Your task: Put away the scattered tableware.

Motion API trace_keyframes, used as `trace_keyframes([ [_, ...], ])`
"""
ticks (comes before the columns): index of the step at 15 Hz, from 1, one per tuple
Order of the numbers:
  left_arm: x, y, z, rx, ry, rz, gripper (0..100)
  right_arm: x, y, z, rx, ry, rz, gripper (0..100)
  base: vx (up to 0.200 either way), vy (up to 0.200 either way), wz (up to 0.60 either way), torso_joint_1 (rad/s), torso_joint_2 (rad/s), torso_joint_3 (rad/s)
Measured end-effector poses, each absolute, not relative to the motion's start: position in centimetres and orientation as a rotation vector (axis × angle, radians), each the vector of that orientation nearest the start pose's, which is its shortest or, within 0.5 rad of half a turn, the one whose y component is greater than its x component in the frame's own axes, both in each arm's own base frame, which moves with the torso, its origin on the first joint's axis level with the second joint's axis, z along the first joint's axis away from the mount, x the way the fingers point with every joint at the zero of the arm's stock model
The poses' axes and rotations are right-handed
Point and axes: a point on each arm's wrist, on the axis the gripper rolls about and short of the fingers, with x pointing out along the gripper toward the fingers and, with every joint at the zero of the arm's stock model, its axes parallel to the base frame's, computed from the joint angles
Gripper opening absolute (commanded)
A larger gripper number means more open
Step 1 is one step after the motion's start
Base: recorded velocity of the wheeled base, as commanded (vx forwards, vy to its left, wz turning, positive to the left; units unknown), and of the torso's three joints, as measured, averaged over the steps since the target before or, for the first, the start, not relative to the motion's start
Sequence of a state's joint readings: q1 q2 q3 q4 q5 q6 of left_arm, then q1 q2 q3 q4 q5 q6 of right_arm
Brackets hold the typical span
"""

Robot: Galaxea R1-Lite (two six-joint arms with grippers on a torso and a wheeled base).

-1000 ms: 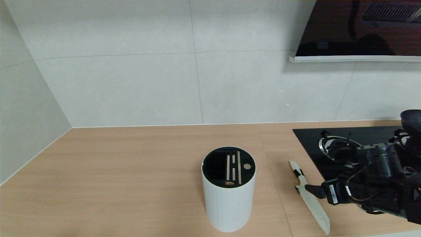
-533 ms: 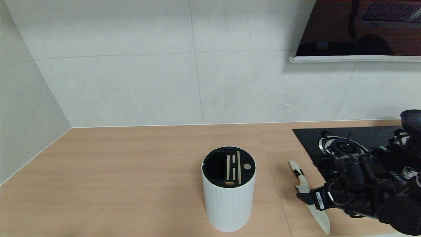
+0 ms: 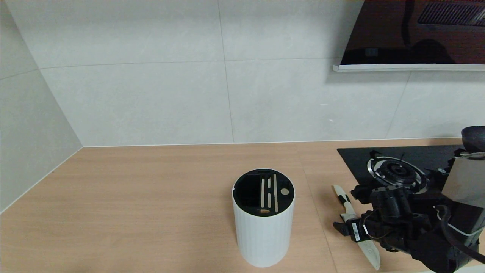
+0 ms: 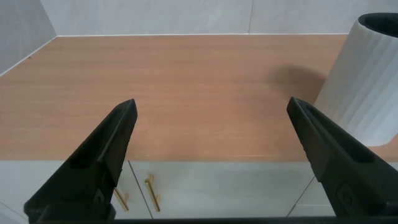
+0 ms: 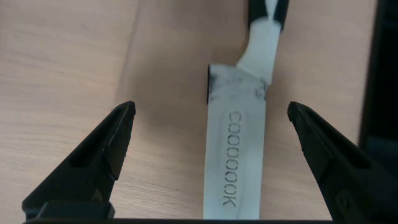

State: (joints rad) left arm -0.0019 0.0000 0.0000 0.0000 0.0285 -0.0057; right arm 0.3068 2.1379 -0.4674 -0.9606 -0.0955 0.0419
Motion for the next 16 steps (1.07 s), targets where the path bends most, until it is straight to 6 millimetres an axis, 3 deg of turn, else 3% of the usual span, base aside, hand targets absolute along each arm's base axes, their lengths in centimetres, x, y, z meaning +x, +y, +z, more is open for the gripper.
trace_keyframes([
  [16,-2.3,0.1,7.5,-0.006,0.000,0.027,100,30.2,7.9,-1.7,-0.110,0.725,0.063,100,0.000,0.000,0.00,0.000,0.00,0.000],
])
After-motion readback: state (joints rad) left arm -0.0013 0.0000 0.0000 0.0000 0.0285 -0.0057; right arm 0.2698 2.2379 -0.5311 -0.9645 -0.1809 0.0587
